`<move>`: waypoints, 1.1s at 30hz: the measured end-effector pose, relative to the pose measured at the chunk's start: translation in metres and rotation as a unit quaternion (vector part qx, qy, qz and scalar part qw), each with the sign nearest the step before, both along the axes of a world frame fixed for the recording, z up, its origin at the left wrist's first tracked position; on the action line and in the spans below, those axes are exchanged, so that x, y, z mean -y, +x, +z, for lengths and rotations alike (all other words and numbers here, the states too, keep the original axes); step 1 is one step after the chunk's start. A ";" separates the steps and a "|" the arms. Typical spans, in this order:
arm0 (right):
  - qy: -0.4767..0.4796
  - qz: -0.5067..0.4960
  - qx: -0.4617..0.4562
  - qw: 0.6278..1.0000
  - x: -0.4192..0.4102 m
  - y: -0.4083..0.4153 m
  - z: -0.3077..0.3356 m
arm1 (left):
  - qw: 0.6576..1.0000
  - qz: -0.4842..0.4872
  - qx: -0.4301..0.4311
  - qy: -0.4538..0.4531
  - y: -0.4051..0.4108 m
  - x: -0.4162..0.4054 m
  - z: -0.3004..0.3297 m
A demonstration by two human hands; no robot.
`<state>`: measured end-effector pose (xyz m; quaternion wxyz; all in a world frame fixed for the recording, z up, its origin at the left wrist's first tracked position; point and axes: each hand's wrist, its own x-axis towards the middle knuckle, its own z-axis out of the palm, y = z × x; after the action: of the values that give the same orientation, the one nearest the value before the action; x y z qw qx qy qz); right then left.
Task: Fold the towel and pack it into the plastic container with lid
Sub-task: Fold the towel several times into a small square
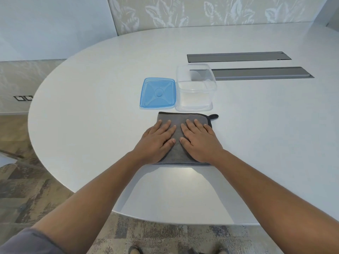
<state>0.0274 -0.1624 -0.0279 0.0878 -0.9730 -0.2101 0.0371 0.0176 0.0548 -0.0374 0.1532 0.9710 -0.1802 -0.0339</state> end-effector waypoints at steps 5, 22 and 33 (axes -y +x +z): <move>0.108 0.009 0.021 0.994 0.008 -0.004 0.011 | 0.999 -0.008 0.034 0.033 -0.006 0.000 0.007; 0.068 0.102 -0.136 0.983 0.026 -0.027 0.044 | 0.985 -0.157 0.037 0.057 -0.033 0.019 0.044; 0.081 0.091 -0.125 0.985 0.026 -0.024 0.043 | 0.997 -0.064 0.032 0.009 -0.030 0.026 0.051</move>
<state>0.0031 -0.1882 0.0147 0.1885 -0.9270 -0.2878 0.1491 -0.0125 0.0284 0.0135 0.1364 0.9594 -0.2464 -0.0141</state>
